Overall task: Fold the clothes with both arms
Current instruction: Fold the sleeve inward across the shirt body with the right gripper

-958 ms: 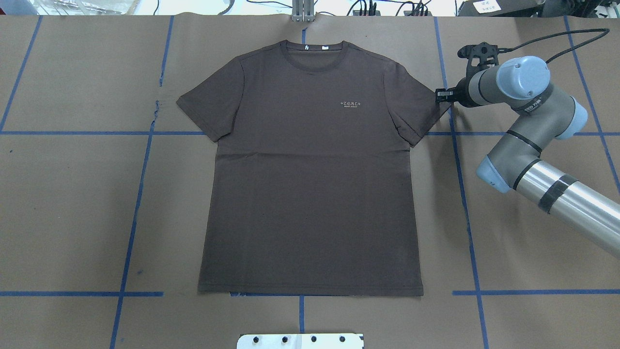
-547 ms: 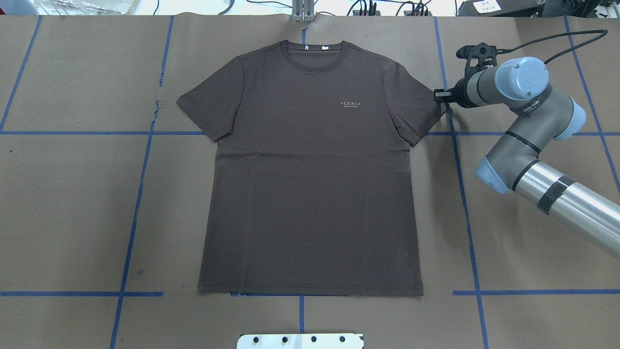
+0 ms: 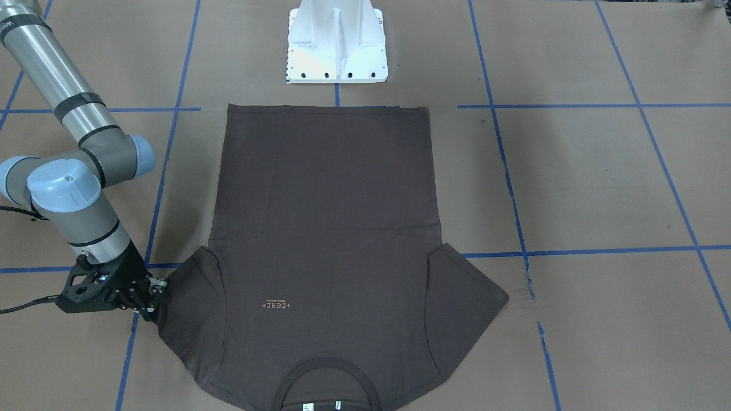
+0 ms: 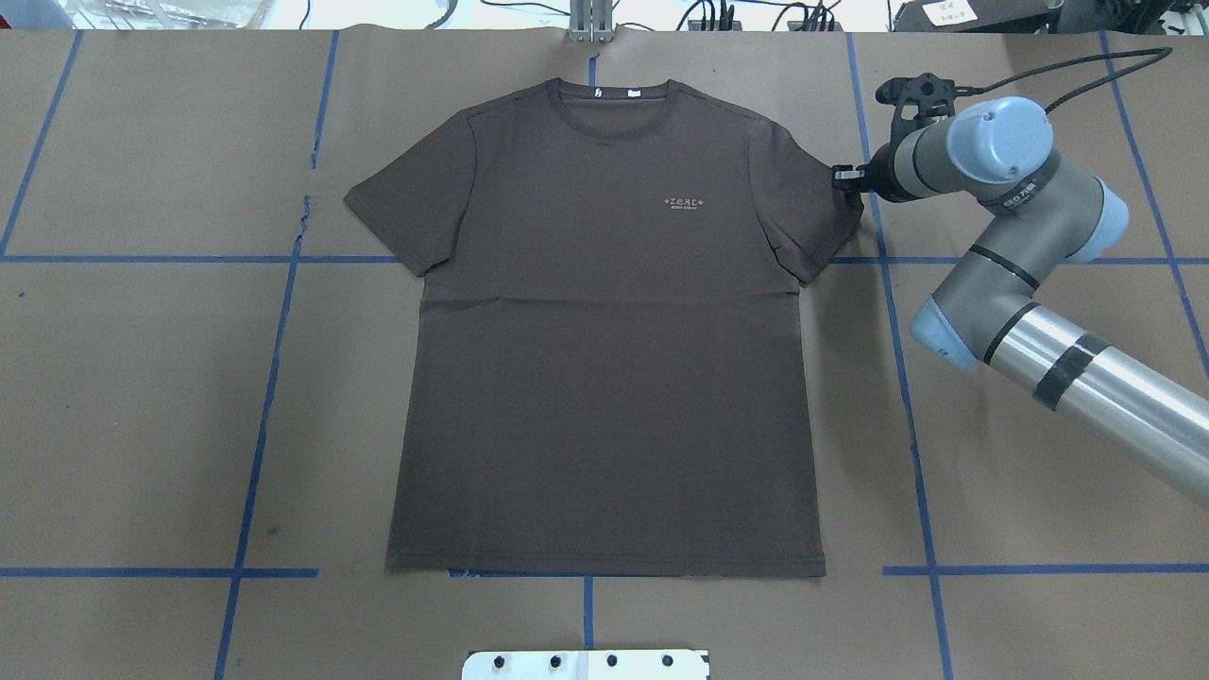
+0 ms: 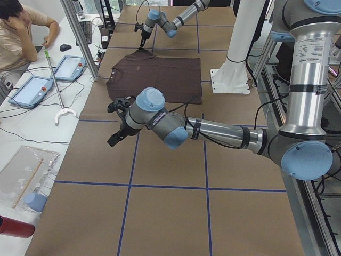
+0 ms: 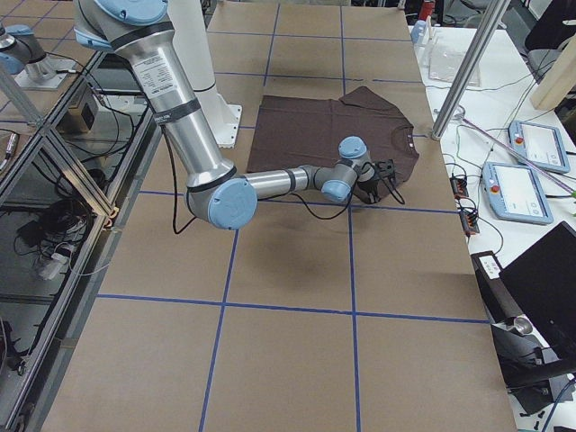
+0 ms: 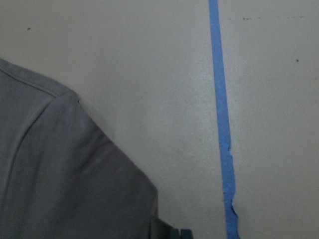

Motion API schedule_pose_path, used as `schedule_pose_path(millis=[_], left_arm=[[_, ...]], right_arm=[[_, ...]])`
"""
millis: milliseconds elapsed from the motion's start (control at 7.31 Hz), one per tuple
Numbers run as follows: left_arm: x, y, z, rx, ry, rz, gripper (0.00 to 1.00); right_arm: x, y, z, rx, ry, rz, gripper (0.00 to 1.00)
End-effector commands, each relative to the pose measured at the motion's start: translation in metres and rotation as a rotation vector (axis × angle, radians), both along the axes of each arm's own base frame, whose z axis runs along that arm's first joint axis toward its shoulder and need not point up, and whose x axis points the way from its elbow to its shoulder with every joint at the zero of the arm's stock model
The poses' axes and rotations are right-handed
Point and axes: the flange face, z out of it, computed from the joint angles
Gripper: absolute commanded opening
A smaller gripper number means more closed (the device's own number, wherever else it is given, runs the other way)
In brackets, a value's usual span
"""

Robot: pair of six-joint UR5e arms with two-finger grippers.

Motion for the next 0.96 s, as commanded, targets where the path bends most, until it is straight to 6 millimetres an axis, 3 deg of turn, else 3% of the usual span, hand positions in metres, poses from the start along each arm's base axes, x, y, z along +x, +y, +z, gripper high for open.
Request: schedule_pose_path(millis=[0, 137, 411, 684, 821], left_arm=[[0.000, 0.000, -0.002, 0.002, 0.001, -0.001, 1.00], [0.000, 0.000, -0.002, 0.002, 0.001, -0.001, 1.00], [0.000, 0.000, -0.002, 0.001, 0.002, -0.002, 1.00], [0.000, 0.001, -0.001, 0.000, 0.002, 0.000, 1.00], [0.000, 0.001, 0.001, -0.004, 0.001, -0.002, 1.00]], right_arm=[[-0.016, -0.008, -0.105, -0.113, 0.048, 0.036, 0.00], [-0.047, -0.001, -0.131, -0.124, 0.028, 0.066, 0.00], [-0.105, -0.007, -0.174, -0.134, 0.012, 0.131, 0.00], [-0.131, -0.006, -0.178, -0.113, 0.041, 0.141, 0.00], [-0.137, -0.001, -0.181, -0.103, 0.044, 0.138, 0.72]])
